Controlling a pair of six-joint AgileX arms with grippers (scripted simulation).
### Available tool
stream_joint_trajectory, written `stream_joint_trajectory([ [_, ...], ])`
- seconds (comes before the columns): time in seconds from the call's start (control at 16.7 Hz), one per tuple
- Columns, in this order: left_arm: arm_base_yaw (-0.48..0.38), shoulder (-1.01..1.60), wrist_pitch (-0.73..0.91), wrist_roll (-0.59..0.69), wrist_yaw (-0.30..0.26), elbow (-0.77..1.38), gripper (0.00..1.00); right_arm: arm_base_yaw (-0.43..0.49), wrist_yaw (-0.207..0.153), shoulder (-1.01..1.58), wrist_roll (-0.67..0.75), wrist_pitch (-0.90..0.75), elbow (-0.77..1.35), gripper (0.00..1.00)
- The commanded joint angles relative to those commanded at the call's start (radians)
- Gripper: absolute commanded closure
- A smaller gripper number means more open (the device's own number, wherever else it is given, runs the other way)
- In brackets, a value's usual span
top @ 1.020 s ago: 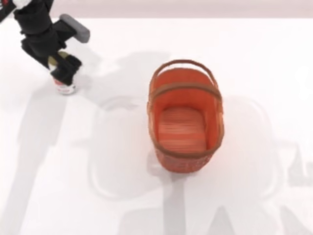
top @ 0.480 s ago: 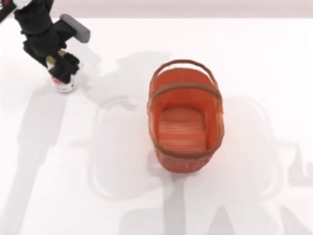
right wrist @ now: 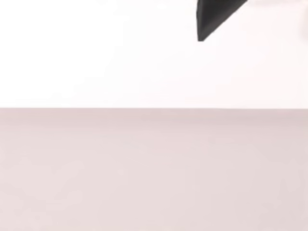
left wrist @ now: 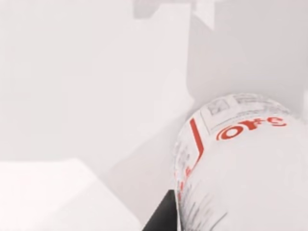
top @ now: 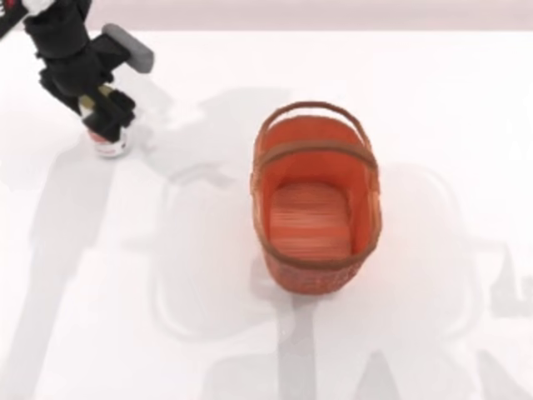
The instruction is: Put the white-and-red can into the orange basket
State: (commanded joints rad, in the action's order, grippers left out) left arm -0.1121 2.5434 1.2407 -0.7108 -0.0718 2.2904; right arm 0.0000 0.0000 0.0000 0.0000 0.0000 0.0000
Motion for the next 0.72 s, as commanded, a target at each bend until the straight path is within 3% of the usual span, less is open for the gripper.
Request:
stream_joint_trajectory([
  [0.12,-0.006,-0.007,-0.031,0.01,-0.023,-0.016,1.0,0.0,0.0,0.0,0.0,0.0,0.0,0.0],
  [0.3,-0.023,-0.036,-0.159,0.055,-0.111,-0.078,1.0,0.0,0.0,0.0,0.0,0.0,0.0,0.0],
  [0.48,-0.047,-0.082,-0.379,0.131,-0.249,-0.179,1.0,0.0,0.0,0.0,0.0,0.0,0.0,0.0],
  [0.72,-0.087,-0.169,-0.772,0.262,-0.485,-0.354,1.0,0.0,0.0,0.0,0.0,0.0,0.0,0.0],
])
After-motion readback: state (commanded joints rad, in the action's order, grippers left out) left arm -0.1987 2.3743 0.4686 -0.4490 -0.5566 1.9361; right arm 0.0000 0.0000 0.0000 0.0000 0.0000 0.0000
